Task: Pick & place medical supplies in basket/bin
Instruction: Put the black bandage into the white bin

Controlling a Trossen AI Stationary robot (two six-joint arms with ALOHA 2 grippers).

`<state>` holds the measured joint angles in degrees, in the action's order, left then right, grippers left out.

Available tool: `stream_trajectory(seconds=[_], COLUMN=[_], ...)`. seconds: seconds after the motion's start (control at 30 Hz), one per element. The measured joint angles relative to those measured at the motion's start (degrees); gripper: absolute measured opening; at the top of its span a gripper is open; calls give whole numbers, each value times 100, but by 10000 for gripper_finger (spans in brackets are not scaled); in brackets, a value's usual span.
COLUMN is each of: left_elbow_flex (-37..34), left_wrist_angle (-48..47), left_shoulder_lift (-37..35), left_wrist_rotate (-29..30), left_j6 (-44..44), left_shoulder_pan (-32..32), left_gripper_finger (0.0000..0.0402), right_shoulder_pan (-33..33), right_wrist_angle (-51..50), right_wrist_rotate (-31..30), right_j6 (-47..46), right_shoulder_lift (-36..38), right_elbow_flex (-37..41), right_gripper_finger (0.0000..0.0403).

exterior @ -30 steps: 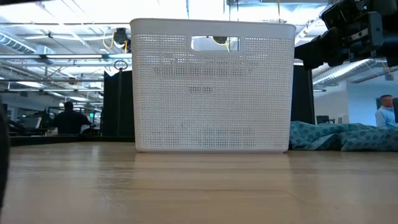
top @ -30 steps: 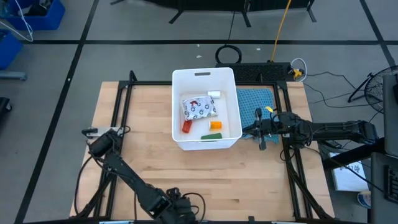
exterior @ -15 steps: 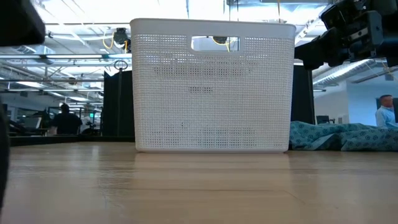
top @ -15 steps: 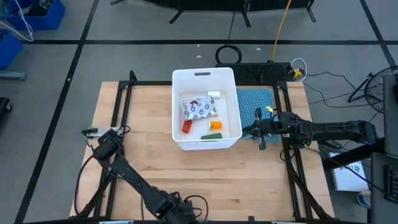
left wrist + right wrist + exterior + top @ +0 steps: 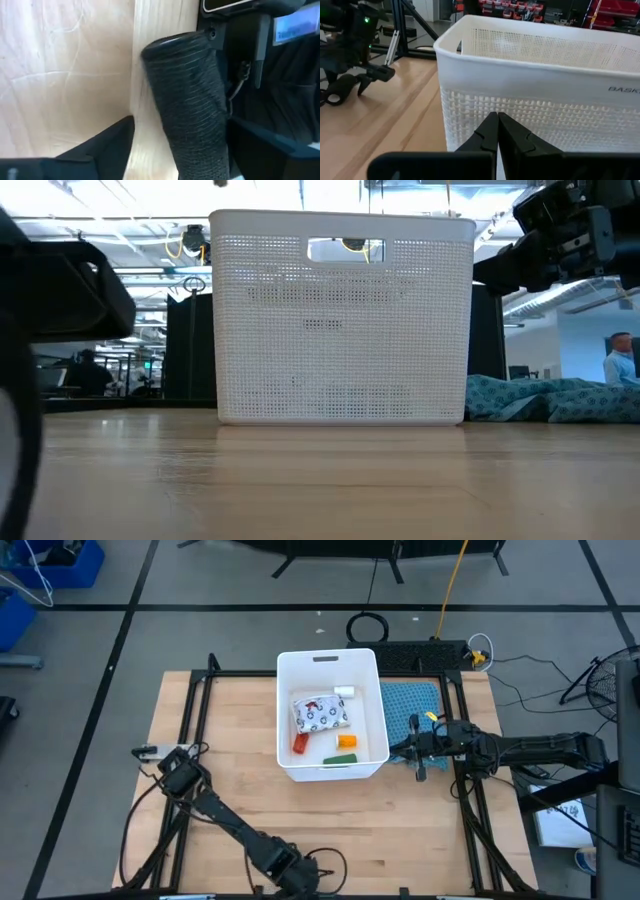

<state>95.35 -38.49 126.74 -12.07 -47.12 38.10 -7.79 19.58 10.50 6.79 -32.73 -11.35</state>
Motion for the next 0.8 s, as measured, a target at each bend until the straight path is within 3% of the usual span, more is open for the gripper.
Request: stream_trajectory(seconds=[0.13,0.37,0.57,0.8], left_elbow_flex=[9,6,-42,-32], left_wrist_angle=[-291,-415,-953,-2284], left_shoulder_lift=[-23,-53,-451,-1959], left_wrist_rotate=[-343,-656,-189,1780], left_j6=[191,620,998,1206], left_shoulder_pan=[-183,-329,-332,-86], left_gripper_finger=[234,49,46,57], right_shoulder_pan=[0,0,2,2], right_wrist_angle=[54,70,65,69], right_wrist_rotate=[2,2,2,4], right_j6=[39,57,15,22], right_shoulder_lift=[-11,-11,-11,-11], right_elbow_flex=[0,0,0,0], right_gripper_finger=[0,0,0,0])
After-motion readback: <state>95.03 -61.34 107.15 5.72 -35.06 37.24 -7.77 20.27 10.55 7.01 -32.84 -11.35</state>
